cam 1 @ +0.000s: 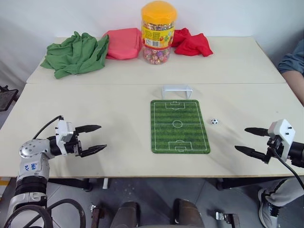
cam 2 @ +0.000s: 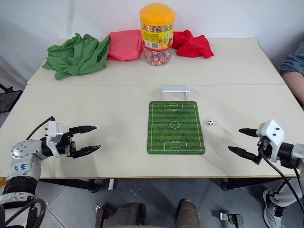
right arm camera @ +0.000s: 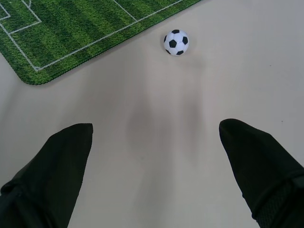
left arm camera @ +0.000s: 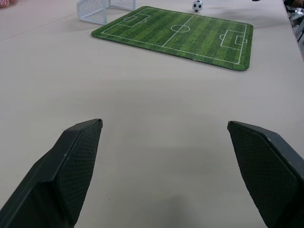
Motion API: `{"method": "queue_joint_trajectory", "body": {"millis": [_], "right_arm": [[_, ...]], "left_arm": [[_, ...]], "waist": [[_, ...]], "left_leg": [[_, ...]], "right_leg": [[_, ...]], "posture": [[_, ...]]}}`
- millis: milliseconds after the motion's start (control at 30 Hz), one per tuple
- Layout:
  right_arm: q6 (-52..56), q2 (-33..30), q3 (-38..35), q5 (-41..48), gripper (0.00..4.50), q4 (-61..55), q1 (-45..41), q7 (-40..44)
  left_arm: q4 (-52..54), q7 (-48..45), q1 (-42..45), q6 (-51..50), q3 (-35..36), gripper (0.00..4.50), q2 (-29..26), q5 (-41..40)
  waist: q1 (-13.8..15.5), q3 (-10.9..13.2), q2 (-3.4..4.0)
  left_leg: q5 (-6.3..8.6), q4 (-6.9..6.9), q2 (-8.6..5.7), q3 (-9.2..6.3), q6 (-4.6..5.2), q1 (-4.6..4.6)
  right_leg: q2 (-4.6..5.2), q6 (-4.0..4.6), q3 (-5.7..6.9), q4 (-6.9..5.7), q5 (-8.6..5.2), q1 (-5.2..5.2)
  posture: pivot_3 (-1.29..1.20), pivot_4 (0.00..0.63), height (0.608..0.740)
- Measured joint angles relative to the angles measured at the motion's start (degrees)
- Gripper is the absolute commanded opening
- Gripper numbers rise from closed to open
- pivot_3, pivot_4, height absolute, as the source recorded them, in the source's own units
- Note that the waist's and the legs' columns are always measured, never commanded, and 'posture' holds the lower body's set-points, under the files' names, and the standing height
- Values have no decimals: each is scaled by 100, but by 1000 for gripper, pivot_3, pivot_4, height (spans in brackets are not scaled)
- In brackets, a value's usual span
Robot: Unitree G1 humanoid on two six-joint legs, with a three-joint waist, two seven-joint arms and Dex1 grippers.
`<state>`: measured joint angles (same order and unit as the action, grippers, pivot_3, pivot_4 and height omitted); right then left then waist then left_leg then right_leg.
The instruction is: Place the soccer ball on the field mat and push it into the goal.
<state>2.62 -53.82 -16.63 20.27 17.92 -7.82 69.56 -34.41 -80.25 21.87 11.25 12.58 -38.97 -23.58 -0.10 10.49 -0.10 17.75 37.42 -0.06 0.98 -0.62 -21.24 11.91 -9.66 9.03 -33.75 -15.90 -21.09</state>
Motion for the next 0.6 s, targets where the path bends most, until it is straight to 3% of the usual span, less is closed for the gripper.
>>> {"method": "queue_joint_trajectory", "body": {"millis": [200,467,600], "right_arm": [[213,0,-59,22,4485,-97,25,-200],[1353,-146,-567,242,4485,-1240,441,-721],[1980,-182,-369,391,4485,-1950,-5,-915]], "left_arm": [[-2,116,39,-179,-11,4500,-4,18],[294,165,126,-373,-25,4500,30,-53],[490,-180,371,-374,-5,4500,404,-434]], "waist": [[0,0,0],[10,0,0],[-2,0,0]], "left_leg": [[0,0,0,0,0,0],[0,1,1,0,-1,-1],[1,11,2,0,-1,-2]], "right_leg": [[0,0,0,-1,0,0],[0,0,0,0,0,-1],[0,3,-1,-1,2,1]], "posture": [[0,150,740],[0,150,740],[0,150,740]]}}
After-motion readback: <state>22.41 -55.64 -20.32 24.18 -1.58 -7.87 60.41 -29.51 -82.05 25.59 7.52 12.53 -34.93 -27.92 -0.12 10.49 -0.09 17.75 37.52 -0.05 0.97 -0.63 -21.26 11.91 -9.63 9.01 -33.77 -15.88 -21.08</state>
